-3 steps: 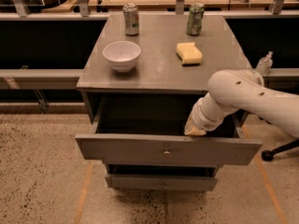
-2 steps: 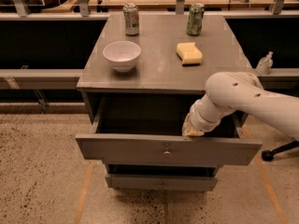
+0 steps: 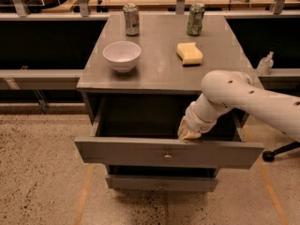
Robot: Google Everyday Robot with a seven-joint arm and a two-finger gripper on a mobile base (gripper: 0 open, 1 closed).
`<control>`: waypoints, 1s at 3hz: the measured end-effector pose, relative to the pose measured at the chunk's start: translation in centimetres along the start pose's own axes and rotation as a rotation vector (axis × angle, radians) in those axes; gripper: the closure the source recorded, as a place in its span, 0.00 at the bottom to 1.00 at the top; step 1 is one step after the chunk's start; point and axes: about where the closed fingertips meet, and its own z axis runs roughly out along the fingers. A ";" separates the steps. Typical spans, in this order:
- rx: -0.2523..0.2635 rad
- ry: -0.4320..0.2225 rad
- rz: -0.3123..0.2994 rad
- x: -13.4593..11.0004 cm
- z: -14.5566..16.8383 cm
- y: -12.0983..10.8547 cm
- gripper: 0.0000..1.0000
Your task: Open top drawer
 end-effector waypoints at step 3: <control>-0.216 -0.018 0.211 -1.6 0.2 7.0 1.00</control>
Offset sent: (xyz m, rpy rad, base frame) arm -0.0633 0.0080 -0.0004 0.0045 0.2576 -0.1384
